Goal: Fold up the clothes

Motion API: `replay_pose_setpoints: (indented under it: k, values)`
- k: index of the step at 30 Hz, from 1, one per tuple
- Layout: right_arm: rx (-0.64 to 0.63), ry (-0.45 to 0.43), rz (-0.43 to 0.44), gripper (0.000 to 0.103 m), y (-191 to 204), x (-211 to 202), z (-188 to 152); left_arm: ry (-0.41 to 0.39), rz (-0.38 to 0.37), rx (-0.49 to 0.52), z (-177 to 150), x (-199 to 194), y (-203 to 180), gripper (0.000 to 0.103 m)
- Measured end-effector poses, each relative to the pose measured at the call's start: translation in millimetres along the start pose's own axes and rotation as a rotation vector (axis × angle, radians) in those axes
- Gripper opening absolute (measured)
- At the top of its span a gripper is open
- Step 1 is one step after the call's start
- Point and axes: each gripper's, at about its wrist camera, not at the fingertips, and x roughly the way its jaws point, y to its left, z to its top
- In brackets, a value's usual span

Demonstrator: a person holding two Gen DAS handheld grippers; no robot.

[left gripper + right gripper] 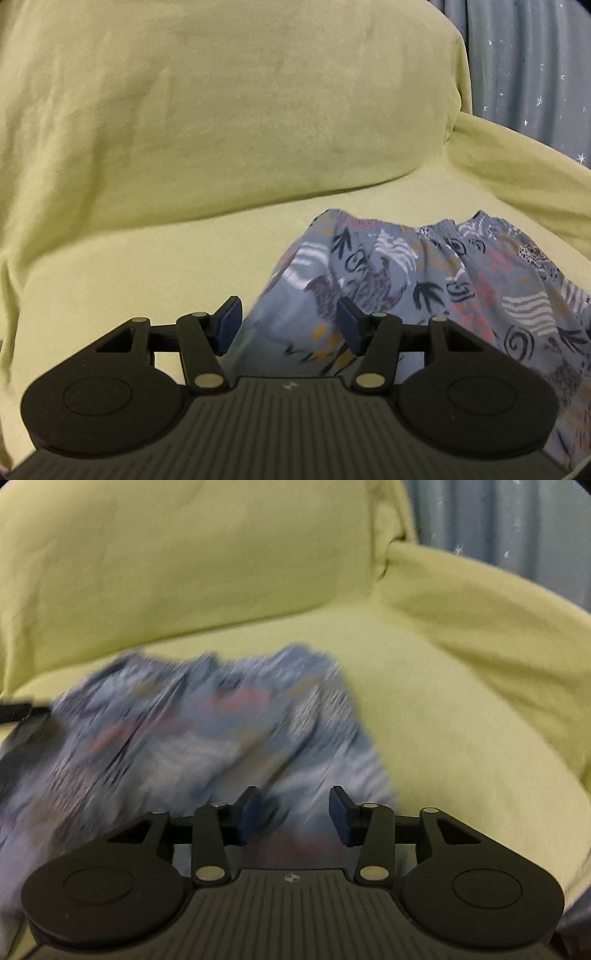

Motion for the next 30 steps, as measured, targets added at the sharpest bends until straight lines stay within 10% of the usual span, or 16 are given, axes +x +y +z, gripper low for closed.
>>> replay_pose_setpoints:
  k: [6, 11, 18, 30]
  values:
    - [0.176, 0.085, -0.09, 0.045, -1.8, -24.2, -27.5, 0.064, 0.025, 0.034, -15.3, -38.3, 34.8, 0.052]
    - [0.237, -0.024, 0.05, 0.045, 40.6, -77.7, -47.6, 0.185, -0.001, 0.114, -37.3, -63.7, 64.6, 0.053]
    - [-0.03, -0.079, 0.292, 0.045, 171.1, -117.2, -47.0, 0.259, -0.101, 0.098, -38.5, -89.1, 108.0, 0.033]
    - [-0.476, -0.067, 0.413, 0.045, 373.9, -80.7, -40.6, 0.214, -0.169, 0.102, -12.7, -122.6, 152.9, 0.035]
